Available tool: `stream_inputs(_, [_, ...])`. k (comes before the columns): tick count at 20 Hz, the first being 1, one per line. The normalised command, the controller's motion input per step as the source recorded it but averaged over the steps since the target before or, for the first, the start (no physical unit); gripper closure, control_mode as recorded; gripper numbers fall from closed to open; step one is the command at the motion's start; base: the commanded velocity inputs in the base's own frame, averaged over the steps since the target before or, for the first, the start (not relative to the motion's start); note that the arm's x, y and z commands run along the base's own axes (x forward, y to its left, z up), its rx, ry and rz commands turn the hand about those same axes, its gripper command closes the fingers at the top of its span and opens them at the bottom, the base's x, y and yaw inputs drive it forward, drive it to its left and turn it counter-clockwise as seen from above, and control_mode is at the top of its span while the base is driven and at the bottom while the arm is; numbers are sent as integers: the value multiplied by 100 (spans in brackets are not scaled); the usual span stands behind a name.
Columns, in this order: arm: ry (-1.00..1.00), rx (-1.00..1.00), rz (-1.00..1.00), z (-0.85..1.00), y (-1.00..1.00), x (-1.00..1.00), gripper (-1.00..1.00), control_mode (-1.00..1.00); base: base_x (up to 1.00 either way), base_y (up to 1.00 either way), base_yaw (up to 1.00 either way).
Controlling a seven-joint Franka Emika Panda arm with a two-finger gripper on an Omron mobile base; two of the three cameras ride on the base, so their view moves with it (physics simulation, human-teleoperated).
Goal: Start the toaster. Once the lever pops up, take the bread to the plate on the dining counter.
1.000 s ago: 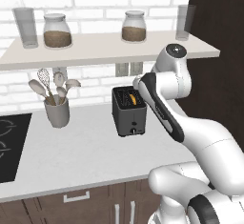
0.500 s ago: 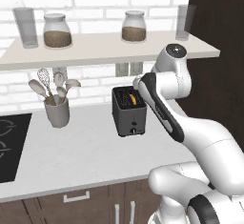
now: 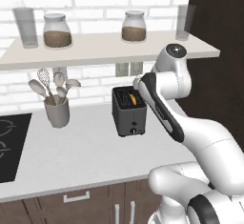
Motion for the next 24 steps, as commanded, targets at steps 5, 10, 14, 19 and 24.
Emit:
stream_inputs(5, [0, 0, 0, 0, 0, 0, -100, -100, 0, 0, 0])
stream_inputs(10, [0, 0, 0, 0, 0, 0, -100, -100, 0, 0, 0])
stream_inputs(14, [0, 0, 0, 0, 0, 0, -100, -100, 0, 0, 0])
stream_inputs(19, [0, 0, 0, 0, 0, 0, -100, -100, 0, 0, 0])
stream_inputs(24, [0, 0, 0, 0, 0, 0, -100, -100, 0, 0, 0])
